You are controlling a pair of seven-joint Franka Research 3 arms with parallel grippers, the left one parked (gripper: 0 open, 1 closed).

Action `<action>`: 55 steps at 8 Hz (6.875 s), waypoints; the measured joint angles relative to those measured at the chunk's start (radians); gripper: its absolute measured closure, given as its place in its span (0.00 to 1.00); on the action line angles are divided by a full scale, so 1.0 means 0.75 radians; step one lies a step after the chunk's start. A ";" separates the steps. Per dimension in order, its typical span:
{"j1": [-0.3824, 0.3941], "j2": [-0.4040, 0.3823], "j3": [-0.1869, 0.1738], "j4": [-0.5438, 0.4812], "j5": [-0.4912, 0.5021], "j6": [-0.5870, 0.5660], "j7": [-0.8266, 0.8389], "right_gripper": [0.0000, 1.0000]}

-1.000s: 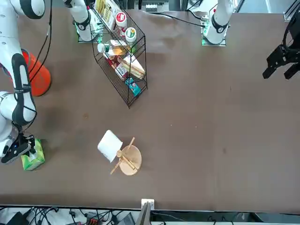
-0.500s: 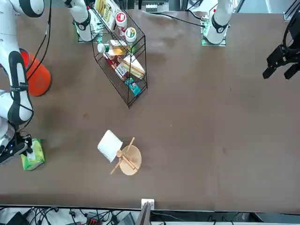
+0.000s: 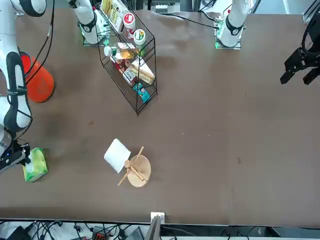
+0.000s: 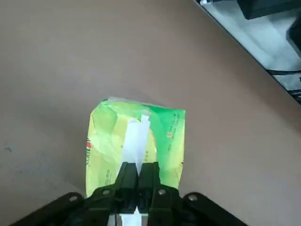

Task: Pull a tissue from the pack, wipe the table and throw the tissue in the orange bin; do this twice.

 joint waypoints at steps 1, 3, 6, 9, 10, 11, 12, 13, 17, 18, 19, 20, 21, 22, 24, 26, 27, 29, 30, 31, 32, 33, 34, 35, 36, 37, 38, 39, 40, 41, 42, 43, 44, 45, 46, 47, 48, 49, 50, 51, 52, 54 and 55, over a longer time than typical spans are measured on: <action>0.000 -0.008 0.000 0.001 0.000 -0.007 0.000 0.99; 0.002 -0.025 0.001 0.001 0.001 -0.040 0.005 0.99; 0.014 -0.114 0.011 0.011 0.001 -0.190 0.085 0.99; 0.031 -0.190 0.015 0.012 0.001 -0.318 0.124 0.99; 0.038 -0.209 0.015 0.012 -0.004 -0.351 0.143 0.99; 0.045 -0.229 0.015 0.013 -0.018 -0.381 0.171 0.99; 0.051 -0.247 0.015 0.013 -0.030 -0.424 0.185 0.99; 0.059 -0.257 0.015 0.013 -0.052 -0.455 0.190 0.99; 0.077 -0.275 0.020 0.110 -0.240 -0.598 0.192 0.99; 0.083 -0.275 0.020 0.139 -0.244 -0.660 0.185 0.99; 0.087 -0.276 0.021 0.161 -0.246 -0.713 0.179 0.99; 0.089 -0.276 0.021 0.175 -0.246 -0.753 0.173 0.99; 0.090 -0.276 0.021 0.185 -0.247 -0.776 0.162 0.99; 0.093 -0.276 0.021 0.189 -0.257 -0.787 0.147 0.99; 0.095 -0.275 0.021 0.205 -0.289 -0.797 0.114 0.99; 0.095 -0.273 0.021 0.248 -0.290 -0.861 0.087 0.99; 0.095 -0.271 0.021 0.273 -0.290 -0.904 0.083 0.99; 0.105 -0.271 0.023 0.327 -0.290 -1.007 0.080 0.99; 0.113 -0.271 0.023 0.350 -0.290 -1.049 0.080 0.99; 0.117 -0.270 0.023 0.367 -0.290 -1.077 0.080 0.99; 0.118 -0.270 0.023 0.375 -0.290 -1.092 0.080 0.99; 0.122 -0.270 0.023 0.379 -0.290 -1.107 0.080 0.99; 0.133 -0.270 0.023 0.381 -0.290 -1.127 0.082 0.99; 0.152 -0.270 0.024 0.384 -0.290 -1.154 0.105 0.99; 0.179 -0.270 0.025 0.388 -0.288 -1.189 0.153 0.99; 0.206 -0.271 0.026 0.390 -0.257 -1.226 0.220 0.99; 0.224 -0.271 0.026 0.392 -0.188 -1.265 0.293 0.99; 0.229 -0.272 0.026 0.398 -0.103 -1.305 0.358 0.99; 0.230 -0.276 0.026 0.404 -0.026 -1.350 0.414 0.99; 0.231 -0.279 0.026 0.407 0.047 -1.405 0.464 0.99; 0.234 -0.280 0.027 0.406 0.108 -1.454 0.493 0.99; 0.237 -0.279 0.027 0.398 0.156 -1.492 0.502 0.99; 0.237 -0.278 0.027 0.376 0.201 -1.511 0.506 0.99; 0.238 -0.279 0.027 0.344 0.242 -1.518 0.512 0.99; 0.238 -0.280 0.027 0.308 0.286 -1.520 0.528 0.99; 0.241 -0.280 0.027 0.276 0.329 -1.520 0.545 0.99; 0.246 -0.280 0.027 0.255 0.365 -1.520 0.555 0.99; 0.253 -0.281 0.027 0.241 0.398 -1.519 0.575 0.99; 0.261 -0.281 0.028 0.235 0.424 -1.519 0.603 0.99; 0.278 -0.281 0.029 0.232 0.439 -1.519 0.650 0.99; 0.305 -0.281 0.030 0.232 0.441 -1.519 0.696 0.99; 0.334 -0.282 0.030 0.212 0.438 -1.509 0.724 0.99; 0.334 -0.282 0.029 0.197 0.432 -1.497 0.724 0.99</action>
